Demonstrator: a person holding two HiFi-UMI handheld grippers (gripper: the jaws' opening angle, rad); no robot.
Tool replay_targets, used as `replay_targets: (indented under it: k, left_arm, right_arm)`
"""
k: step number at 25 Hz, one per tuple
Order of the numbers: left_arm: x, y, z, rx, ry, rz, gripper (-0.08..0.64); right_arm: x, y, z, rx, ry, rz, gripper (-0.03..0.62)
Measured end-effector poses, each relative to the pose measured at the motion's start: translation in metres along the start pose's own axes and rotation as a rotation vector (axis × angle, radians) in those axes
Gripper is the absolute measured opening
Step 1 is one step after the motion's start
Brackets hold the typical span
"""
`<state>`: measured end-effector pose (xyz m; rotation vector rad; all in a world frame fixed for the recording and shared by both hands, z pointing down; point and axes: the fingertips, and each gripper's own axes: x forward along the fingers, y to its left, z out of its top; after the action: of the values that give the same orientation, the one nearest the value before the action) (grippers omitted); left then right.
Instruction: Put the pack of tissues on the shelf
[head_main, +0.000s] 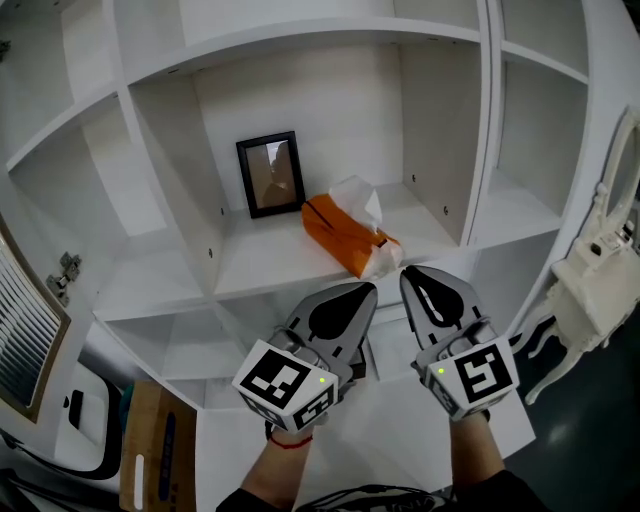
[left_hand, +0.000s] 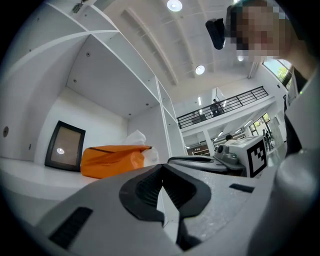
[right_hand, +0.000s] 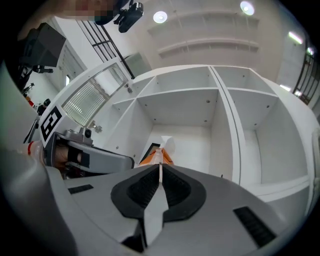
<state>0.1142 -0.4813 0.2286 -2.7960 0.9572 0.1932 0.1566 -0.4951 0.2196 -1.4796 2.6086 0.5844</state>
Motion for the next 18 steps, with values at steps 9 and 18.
replay_targets:
  k: [9, 18]
  left_arm:
    - [0.009, 0.008, -0.008, 0.057, 0.032, 0.068, 0.006]
    - [0.004, 0.024, -0.008, 0.028, 0.025, 0.104, 0.006]
  right_arm:
    - [0.019, 0.011, -0.004, -0.006, 0.011, 0.078, 0.018]
    - [0.042, 0.017, -0.008, 0.007, 0.03, 0.098, 0.018]
